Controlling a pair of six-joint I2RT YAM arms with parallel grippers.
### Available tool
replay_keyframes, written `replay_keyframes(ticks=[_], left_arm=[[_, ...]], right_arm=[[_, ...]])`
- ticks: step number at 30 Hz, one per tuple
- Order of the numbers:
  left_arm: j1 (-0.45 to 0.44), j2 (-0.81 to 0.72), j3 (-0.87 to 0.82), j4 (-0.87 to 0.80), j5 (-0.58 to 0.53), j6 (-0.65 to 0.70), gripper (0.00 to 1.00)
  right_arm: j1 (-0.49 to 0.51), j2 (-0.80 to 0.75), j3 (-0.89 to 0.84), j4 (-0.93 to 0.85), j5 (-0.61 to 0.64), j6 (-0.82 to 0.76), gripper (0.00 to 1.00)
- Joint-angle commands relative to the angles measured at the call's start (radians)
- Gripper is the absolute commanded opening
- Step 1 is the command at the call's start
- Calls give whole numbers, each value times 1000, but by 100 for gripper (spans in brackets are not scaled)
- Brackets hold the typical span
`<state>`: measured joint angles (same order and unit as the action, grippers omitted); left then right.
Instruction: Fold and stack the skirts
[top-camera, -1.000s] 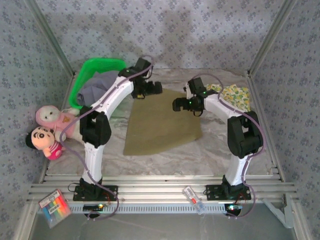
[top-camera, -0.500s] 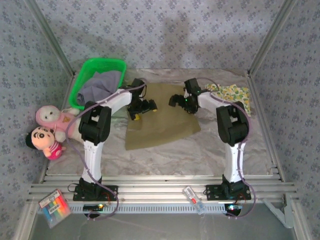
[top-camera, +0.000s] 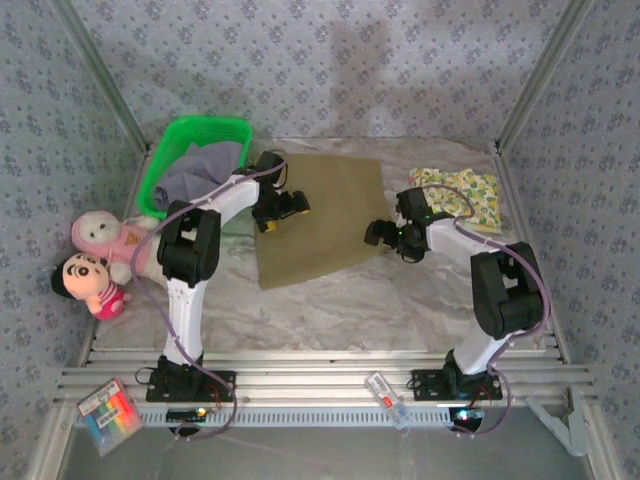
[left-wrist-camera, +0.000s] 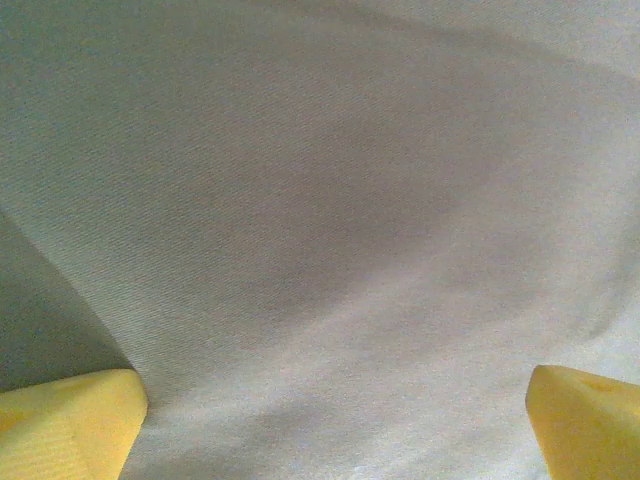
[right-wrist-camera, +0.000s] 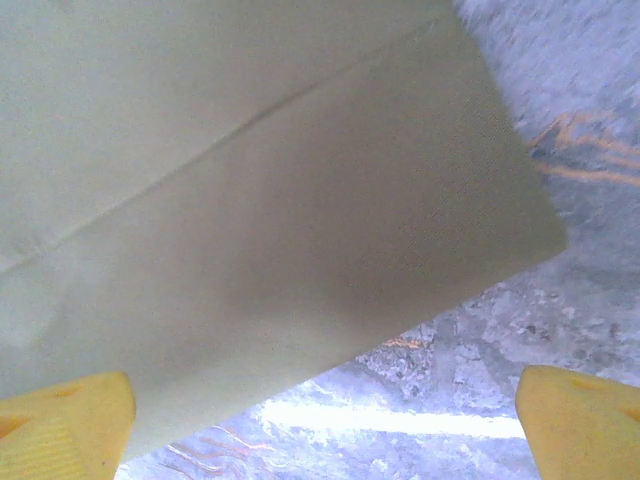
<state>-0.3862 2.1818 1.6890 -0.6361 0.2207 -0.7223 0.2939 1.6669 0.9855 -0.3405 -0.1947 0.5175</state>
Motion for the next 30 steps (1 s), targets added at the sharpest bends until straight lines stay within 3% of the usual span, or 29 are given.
replay_keyframes(ticks=[1,7,12,15,18,24,26,30], left_arm=[[-8,-23,-45,-86,-30,33,100],[-49,-155,-13,-167,-87,58,100],[-114,-208,-84,-134,58,-3,100],[-146,-223,-184,-32,179,-88,100],[-167,-212,-270,20,165,-119,100],[-118,-207,-411,29,85,-115,100],[-101,-224,-441,7,77,-93,100],[-88,-296,-440,-24,95,-42,100]], right_arm=[[26,37,73,-39,-54,-92,99],[45,127,157,-89,0,-71,100],[44,151,168,-49,-6,-51,100],[35,196,188,-53,-14,-50,100],[27,221,176,-65,-12,-28,100],[34,129,33,-72,-14,48,100],[57,64,-12,-78,-98,73,100],[98,-49,11,-141,-95,83,100]])
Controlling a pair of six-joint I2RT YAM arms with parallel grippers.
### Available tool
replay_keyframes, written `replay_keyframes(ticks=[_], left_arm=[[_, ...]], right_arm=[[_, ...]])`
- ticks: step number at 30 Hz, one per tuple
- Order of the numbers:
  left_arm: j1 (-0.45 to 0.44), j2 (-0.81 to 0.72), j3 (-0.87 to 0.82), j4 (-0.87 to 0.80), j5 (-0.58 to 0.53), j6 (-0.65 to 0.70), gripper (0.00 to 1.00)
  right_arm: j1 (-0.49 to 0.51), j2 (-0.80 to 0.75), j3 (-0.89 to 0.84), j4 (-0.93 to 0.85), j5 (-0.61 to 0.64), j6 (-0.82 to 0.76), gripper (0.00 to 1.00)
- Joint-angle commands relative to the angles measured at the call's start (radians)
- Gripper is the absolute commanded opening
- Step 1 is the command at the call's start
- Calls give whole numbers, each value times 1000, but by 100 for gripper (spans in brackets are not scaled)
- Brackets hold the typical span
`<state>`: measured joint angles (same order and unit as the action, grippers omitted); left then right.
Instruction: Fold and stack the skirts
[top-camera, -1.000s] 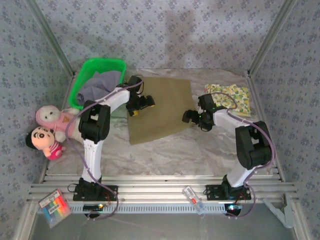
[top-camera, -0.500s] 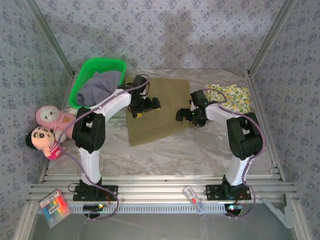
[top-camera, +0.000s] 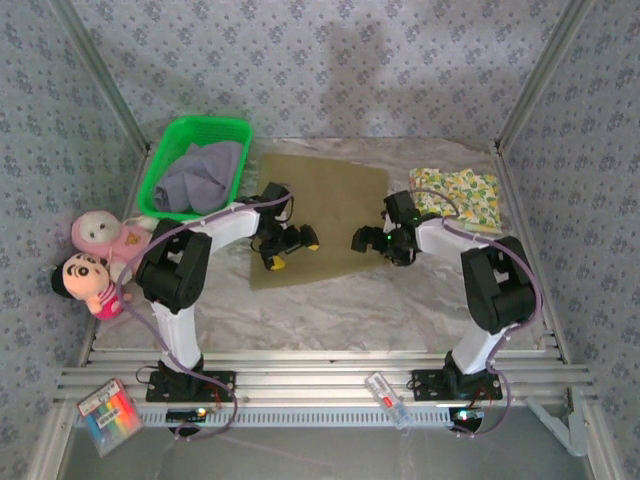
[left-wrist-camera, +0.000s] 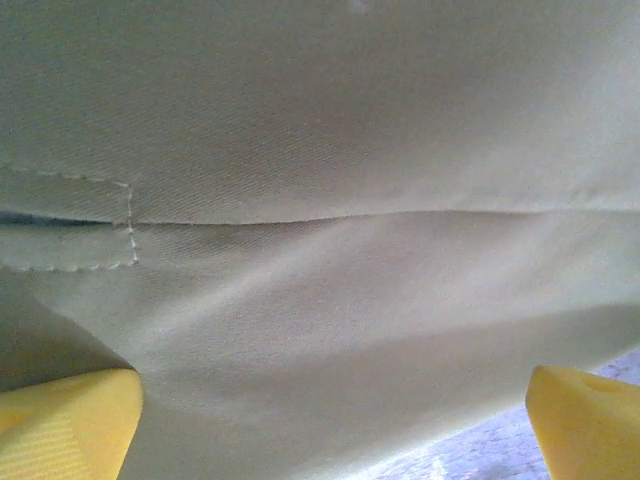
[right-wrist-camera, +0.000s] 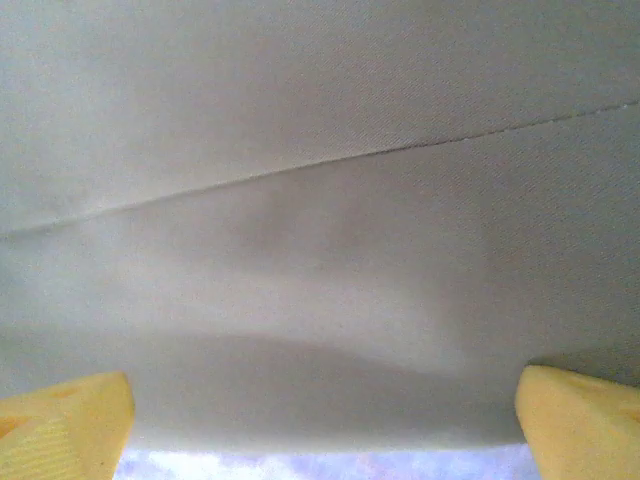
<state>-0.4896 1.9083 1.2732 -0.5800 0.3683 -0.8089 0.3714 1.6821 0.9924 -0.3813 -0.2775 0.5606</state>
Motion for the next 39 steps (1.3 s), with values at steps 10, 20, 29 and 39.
replay_keyframes(ticks=[10,20,29,39], left_arm=[[-11,-30,28,-32,4,-23,100],[41,-84,-128,41,13,-11,100],[133,-316,-248,-58,-245,-51,100],[249,-455,-425,-75,-345,-81,76]], right_arm=[[-5,36,61,16,2,57,100],[54,6,-139,76,-1,179,100],[77,-125,-191,118,131,281,100],[72,-401,-317,228,427,280,100]])
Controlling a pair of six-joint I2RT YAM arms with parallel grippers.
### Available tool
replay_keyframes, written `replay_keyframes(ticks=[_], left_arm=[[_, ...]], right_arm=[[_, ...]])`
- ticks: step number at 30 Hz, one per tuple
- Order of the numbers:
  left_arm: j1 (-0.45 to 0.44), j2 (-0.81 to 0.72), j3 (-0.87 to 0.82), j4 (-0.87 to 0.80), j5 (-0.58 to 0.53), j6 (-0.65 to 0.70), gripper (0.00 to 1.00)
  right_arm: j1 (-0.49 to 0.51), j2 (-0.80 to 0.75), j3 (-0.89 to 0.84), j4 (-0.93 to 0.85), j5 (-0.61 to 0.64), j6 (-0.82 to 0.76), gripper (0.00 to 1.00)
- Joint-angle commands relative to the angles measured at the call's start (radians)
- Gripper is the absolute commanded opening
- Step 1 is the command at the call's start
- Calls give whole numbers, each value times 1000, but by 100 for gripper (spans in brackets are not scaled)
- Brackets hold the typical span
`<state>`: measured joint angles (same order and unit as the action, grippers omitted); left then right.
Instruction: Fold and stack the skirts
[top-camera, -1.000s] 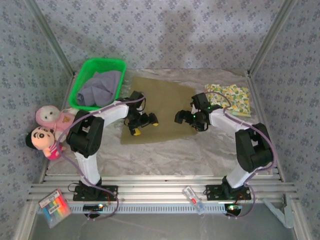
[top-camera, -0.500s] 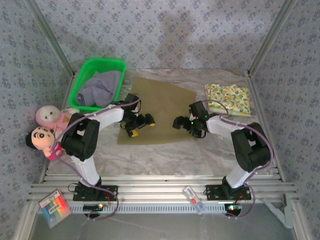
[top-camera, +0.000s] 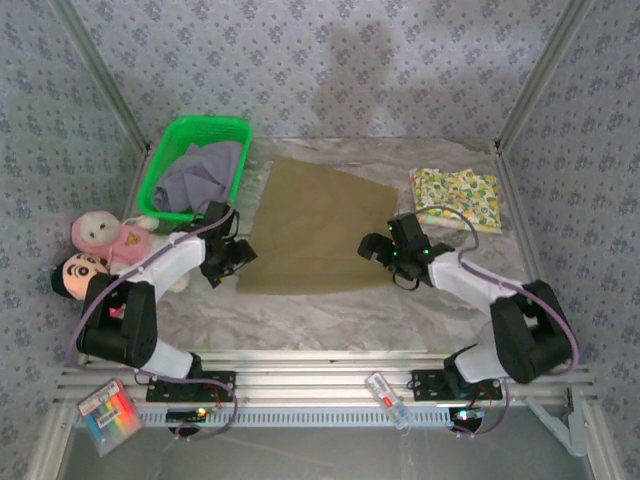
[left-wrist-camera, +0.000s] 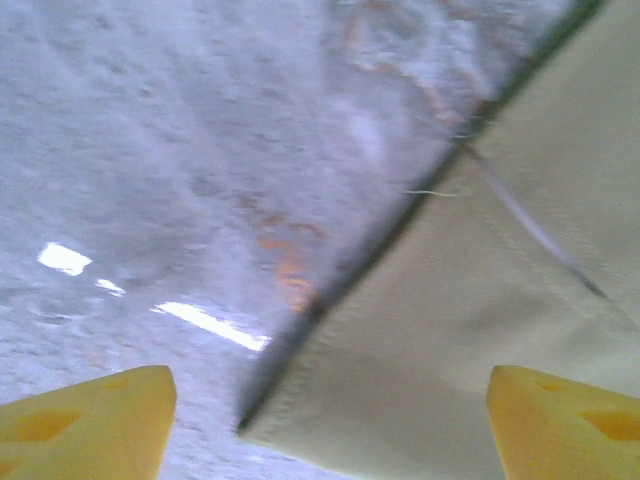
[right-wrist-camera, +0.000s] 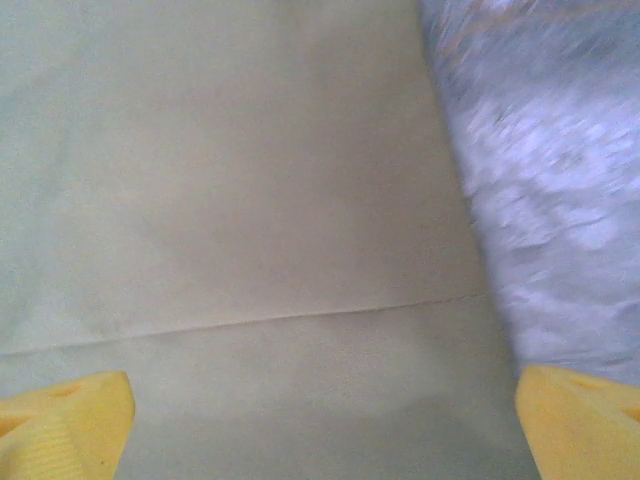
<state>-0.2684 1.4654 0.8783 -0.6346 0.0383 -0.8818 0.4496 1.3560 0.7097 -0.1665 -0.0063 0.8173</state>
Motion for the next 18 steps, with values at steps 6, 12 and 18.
replay_keyframes(ticks=[6,12,18], left_arm=[[-2,-8,-84,12,84,-51,58],[-36,-48,-151,28,70,-106,53],[-64,-20,-143,111,83,-120,52]], right_arm=[[-172,-248,-152,28,50,100,100],[-281,-318,-190,14,22,49,100],[-305,-323,-185,56,16,11,100]])
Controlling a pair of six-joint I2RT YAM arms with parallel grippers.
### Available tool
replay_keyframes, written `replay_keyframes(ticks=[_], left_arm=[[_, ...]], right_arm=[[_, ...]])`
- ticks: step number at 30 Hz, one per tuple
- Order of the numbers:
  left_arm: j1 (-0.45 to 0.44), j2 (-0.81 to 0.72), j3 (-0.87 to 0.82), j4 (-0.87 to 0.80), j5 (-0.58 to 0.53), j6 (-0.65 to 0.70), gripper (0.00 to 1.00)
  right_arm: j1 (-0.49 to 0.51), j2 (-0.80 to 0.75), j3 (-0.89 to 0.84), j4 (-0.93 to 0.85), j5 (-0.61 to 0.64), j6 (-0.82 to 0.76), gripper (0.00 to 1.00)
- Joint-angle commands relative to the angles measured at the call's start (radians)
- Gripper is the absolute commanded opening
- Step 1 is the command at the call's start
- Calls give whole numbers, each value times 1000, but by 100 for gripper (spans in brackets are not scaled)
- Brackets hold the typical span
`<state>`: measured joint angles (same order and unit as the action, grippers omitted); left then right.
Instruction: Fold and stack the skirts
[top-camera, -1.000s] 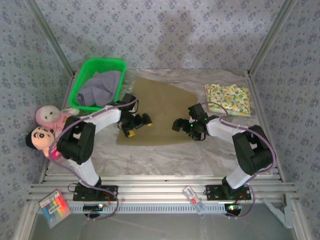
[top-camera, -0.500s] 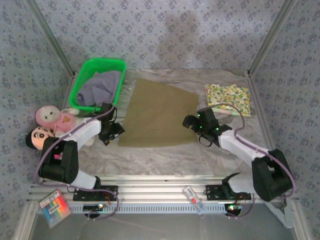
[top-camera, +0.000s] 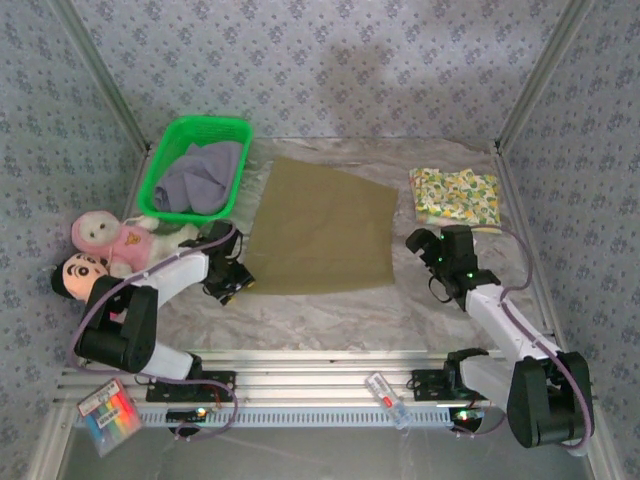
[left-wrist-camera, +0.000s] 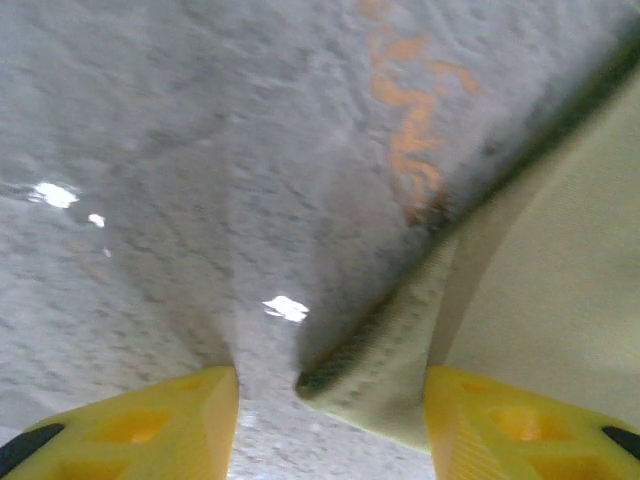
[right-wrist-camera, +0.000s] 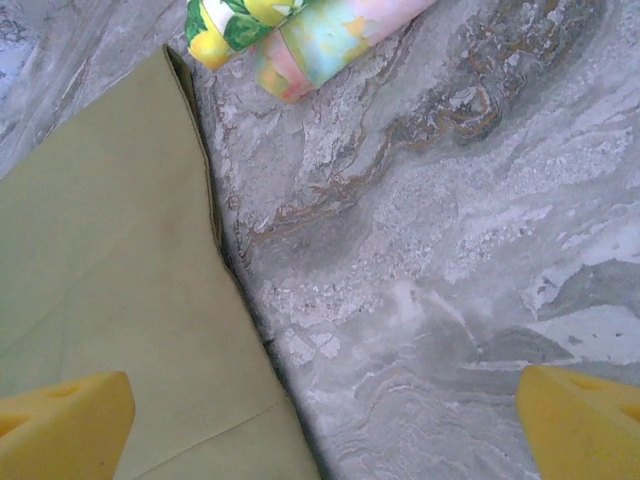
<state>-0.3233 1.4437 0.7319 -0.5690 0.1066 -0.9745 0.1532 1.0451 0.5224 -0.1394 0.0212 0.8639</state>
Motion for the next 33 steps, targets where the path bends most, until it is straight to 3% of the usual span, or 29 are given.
replay_keyframes(ticks=[1,11,17,22,28,33], left_arm=[[-10,3,8,49,13,-27,51],[-19,45,21,19,8,-30,35],[-18,45,39,14,8,-22,18],[-19,38,57,6,5,-34,1],[-35,-34,53,1,-12,-75,0],[-40,-57,47,5,-14,-94,0]], right_arm=[[-8,-11,4,31,-15,-37,100],[-6,-8,-18,53,-55,-70,100],[11,54,-7,11,-144,-134,94],[47,87,-39,-84,-247,-179,78],[84,85,-70,-108,-400,-203,69],[137,130,-70,-60,-350,-131,53]])
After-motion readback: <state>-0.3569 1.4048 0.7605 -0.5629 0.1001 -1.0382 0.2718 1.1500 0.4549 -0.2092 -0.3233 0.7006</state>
